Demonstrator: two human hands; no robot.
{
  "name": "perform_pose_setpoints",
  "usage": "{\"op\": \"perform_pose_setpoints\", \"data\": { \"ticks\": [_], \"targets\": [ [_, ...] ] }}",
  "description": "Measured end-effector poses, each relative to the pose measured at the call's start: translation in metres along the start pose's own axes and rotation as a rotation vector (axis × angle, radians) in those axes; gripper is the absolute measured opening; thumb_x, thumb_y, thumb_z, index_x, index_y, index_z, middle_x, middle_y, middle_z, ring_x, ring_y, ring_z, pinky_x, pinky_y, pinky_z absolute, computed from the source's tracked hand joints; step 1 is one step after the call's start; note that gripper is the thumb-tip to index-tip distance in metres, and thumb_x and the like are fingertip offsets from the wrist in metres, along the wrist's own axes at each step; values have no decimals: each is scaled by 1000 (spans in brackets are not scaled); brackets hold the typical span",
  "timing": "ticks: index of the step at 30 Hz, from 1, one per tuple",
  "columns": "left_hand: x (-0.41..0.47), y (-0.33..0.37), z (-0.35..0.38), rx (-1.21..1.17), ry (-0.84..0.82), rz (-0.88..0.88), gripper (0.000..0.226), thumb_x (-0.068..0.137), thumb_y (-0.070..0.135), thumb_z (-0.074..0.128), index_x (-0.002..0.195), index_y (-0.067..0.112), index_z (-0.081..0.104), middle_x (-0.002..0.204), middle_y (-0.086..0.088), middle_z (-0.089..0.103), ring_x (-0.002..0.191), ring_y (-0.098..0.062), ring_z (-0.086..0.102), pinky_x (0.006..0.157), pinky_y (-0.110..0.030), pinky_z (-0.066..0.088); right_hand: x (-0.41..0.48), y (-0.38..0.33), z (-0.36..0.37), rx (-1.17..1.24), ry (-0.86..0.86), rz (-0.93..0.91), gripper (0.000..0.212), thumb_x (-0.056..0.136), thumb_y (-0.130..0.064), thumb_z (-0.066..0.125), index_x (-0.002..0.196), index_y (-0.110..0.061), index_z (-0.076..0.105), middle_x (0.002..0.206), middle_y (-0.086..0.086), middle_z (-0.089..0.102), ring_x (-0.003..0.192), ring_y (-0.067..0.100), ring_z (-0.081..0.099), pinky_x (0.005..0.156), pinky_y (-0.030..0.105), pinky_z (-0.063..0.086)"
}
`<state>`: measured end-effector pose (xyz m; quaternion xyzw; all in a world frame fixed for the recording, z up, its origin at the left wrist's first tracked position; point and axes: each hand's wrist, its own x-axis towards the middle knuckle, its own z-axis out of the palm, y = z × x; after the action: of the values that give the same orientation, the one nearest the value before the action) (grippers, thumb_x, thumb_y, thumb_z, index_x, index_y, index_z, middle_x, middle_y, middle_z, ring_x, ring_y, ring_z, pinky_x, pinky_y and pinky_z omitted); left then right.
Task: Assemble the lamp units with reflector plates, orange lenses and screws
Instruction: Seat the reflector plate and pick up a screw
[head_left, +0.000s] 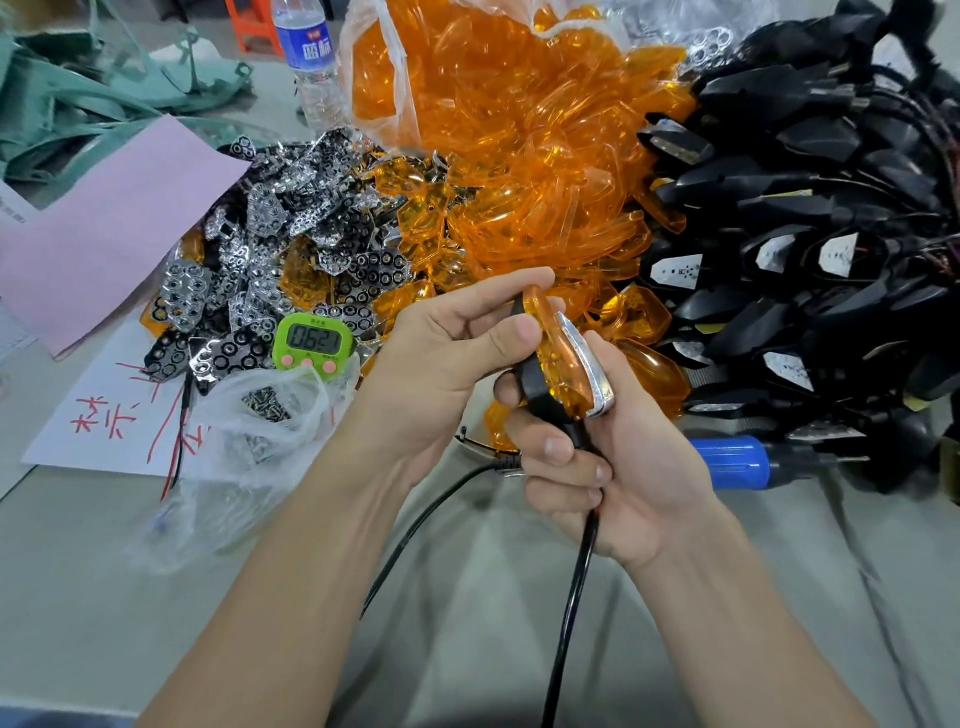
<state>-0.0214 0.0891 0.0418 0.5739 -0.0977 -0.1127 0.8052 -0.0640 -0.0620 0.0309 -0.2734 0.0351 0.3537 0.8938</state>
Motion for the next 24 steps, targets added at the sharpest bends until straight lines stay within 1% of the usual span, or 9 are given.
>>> {"op": "perform_pose_setpoints", "data": {
  "ticks": [4,8,11,14,17,20,21,22,24],
  "targets": [
    [-2,-2,7,11,67,22,30,87,14,68,117,16,73,106,-3,79,92,-22,67,56,-21,44,1,-2,3,-46,43,-39,55,99,-59,38,95,-8,58,54,2,47,35,4,18,33,16,18],
    [-3,6,7,22,5,21,32,92,10,62,122,16,70,115,-4,77,102,-20,69,61,-23,46,0,-3,5,-115,86,-108,58,103,-56,32,94,-5,57,55,5,45,34,4,21,35,17,16],
    [-3,10,9,29,-46,35,32,94,15,61,125,17,68,122,-4,75,104,-27,62,64,-20,47,-1,-5,7,-97,19,-109,58,99,-58,34,93,-7,60,55,3,46,36,5,15,34,17,16],
    [-4,11,13,27,-24,51,28,92,17,63,118,20,72,119,-5,76,103,-34,49,73,-33,46,-2,-6,8,-71,-64,-83,58,101,-59,32,93,-8,61,55,1,46,36,5,15,33,16,18],
    [-8,10,20,22,44,100,29,89,15,66,117,20,73,114,-4,78,94,-35,54,64,-26,49,-1,-6,8,-49,-114,-64,54,100,-55,34,93,-9,61,54,0,49,36,5,15,34,16,18],
    [-11,10,23,68,74,148,32,90,11,65,119,20,72,116,-5,78,108,-48,65,86,-59,51,0,-8,7,-79,-103,-75,49,97,-52,38,91,-9,61,53,1,50,35,6,16,34,17,17],
    [-11,12,22,94,82,146,32,90,11,64,120,20,72,117,-5,77,113,-46,65,90,-60,50,0,-9,7,-109,-68,-97,49,98,-51,38,91,-7,60,53,3,49,35,7,16,35,17,17],
    [-10,14,21,116,91,131,32,91,12,62,120,20,73,117,-4,77,113,-38,68,92,-55,52,1,-9,6,-152,-13,-132,49,99,-50,38,91,-6,59,54,5,48,35,7,18,36,18,18],
    [-8,19,19,164,128,64,30,92,20,59,118,22,75,116,0,78,107,-19,72,91,-34,56,3,-6,9,-272,148,-238,43,99,-48,43,92,-8,57,55,10,46,34,10,22,38,19,20]
  ]
}}
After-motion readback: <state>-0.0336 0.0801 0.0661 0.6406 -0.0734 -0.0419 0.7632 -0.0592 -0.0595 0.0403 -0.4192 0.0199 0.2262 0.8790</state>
